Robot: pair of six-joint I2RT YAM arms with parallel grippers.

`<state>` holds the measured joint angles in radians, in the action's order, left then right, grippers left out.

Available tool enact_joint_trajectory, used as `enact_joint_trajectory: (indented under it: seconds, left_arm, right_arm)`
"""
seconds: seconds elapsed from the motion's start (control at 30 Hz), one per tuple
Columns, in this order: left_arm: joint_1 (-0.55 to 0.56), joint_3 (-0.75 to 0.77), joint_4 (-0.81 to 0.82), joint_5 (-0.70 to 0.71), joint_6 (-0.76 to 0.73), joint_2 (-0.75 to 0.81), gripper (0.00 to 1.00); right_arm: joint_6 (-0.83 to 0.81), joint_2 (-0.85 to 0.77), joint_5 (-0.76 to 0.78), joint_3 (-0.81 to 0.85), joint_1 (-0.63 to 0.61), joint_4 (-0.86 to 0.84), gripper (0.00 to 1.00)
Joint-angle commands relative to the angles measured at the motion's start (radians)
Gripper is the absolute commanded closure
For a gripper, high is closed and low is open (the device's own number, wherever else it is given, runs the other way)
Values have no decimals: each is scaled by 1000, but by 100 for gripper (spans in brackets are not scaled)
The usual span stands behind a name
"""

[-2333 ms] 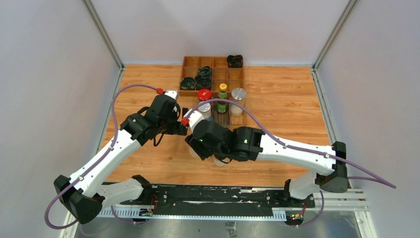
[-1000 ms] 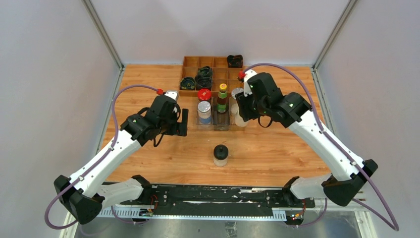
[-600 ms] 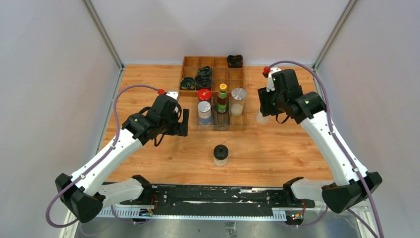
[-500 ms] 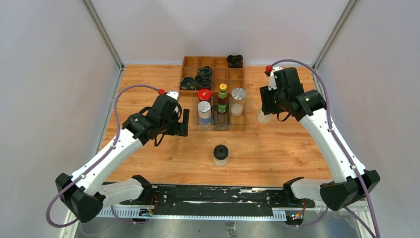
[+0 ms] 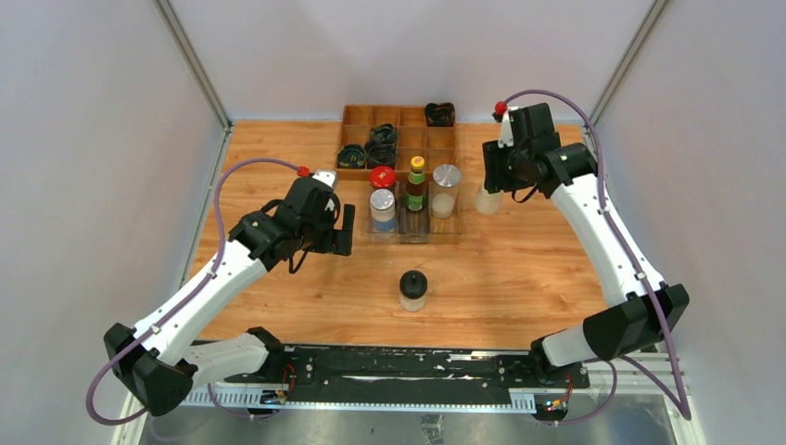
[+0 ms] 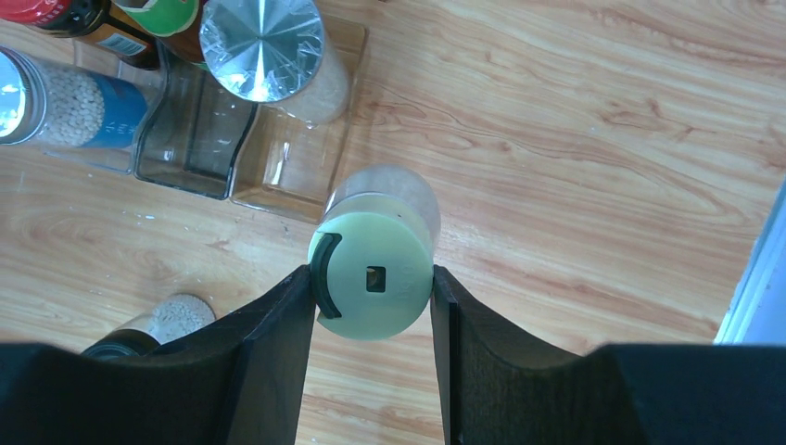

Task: Organize the condiment bottles
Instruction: Place the bottle in the storage box.

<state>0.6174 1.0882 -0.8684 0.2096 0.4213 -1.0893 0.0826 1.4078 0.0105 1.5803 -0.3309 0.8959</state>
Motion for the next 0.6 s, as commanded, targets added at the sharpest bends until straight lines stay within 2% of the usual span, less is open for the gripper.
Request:
enact_joint_trajectory:
  seconds: [0.0,0.3,0.57]
  left_arm:
    - [-5,20,8,-6,-15,-9,0]
    - [-5,14,17,-8,-12,-11,0]
    - [-5,-7,23,-9,-9,0,0]
  right_arm:
    - [8,34,-68,42,11,-22,57]
    - [30,71,-91,71,-38,-36,58]
    - [39,116,-46,112,-139,-37,58]
